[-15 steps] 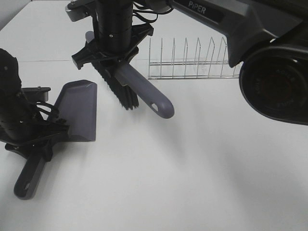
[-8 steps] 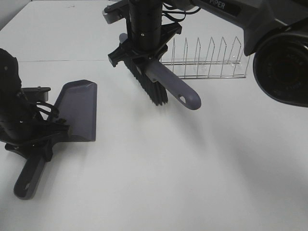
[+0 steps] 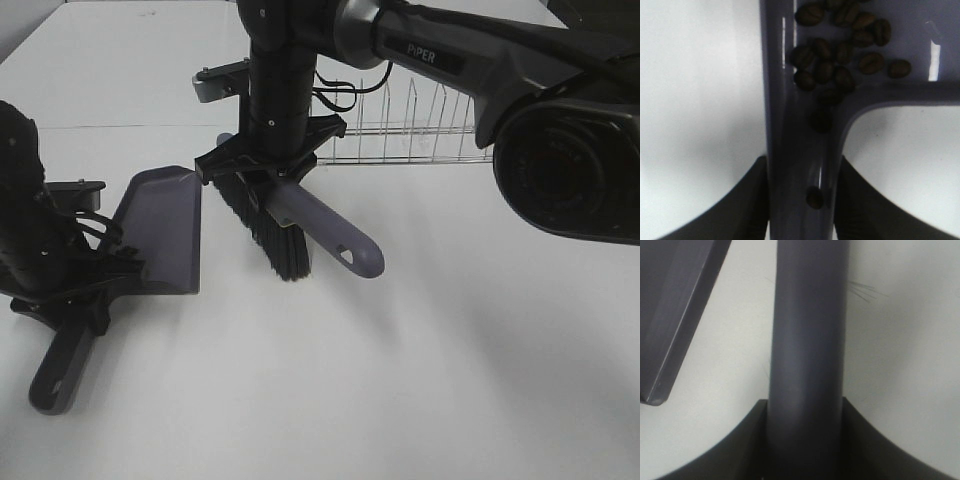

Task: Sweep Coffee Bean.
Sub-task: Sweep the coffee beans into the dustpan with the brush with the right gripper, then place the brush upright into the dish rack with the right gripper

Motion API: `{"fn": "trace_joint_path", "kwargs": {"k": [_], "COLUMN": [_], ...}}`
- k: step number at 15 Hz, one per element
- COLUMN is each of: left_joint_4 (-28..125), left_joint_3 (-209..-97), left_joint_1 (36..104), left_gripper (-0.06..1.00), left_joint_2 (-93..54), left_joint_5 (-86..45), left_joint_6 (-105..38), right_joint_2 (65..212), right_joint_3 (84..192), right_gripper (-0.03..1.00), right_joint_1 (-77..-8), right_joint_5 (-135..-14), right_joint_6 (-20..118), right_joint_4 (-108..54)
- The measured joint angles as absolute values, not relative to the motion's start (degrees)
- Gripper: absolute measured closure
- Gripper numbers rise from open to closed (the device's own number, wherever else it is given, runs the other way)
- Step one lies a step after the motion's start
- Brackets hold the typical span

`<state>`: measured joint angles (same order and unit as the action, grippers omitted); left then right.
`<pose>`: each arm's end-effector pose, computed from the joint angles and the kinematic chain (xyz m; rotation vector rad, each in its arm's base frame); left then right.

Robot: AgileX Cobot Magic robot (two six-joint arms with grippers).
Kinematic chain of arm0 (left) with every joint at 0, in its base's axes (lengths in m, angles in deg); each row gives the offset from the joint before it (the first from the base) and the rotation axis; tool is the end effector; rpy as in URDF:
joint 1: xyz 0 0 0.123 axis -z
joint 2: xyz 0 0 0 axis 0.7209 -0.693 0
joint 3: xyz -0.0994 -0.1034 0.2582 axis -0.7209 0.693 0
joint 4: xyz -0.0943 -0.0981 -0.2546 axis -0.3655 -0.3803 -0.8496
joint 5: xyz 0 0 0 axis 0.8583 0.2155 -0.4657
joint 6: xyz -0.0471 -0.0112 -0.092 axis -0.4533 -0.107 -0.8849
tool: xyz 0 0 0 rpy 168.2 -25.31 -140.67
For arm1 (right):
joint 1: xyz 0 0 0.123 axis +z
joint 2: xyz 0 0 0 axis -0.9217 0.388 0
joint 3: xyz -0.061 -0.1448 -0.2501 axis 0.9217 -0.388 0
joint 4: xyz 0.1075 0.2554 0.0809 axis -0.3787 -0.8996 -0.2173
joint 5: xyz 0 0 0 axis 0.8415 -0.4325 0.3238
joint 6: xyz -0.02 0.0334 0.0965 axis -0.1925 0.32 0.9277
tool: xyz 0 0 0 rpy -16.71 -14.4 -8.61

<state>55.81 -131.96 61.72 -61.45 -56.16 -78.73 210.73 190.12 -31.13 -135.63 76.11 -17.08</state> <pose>0.3367 -0.1014 0.0555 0.0167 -3.1096 0.0978 0.4645 0.3333 0.1340 -0.8124 2.8217 0.0502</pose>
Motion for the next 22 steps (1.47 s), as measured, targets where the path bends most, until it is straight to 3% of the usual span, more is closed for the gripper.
{"fn": "trace_joint_path", "kwargs": {"k": [8, 12, 17, 22], "left_joint_4": [55.8, 55.8, 55.8, 55.8], "left_joint_3": [-132.0, -132.0, -132.0, -132.0], "left_joint_1": [61.7, 61.7, 61.7, 61.7], "left_gripper": [0.62, 0.62, 0.62, 0.62], "left_joint_2": [-61.5, -61.5, -61.5, -61.5], "left_joint_5": [-56.2, -56.2, -56.2, -56.2], "left_joint_6": [-78.7, -78.7, -78.6, -78.6], "right_joint_2": [199.7, 195.9, 190.2, 185.4], "right_joint_3": [191.5, 190.5, 180.1, 165.9], "right_gripper": [0.68, 0.68, 0.68, 0.68], "right_joint_1": [-32.3, -40.4, -54.9, -59.2], "right_joint_5": [-136.0, -135.9, -135.9, -135.9], "right_joint_6": [75.3, 75.2, 75.2, 75.5], "right_joint_4": [-6.1, -5.7, -6.9, -12.3]}}
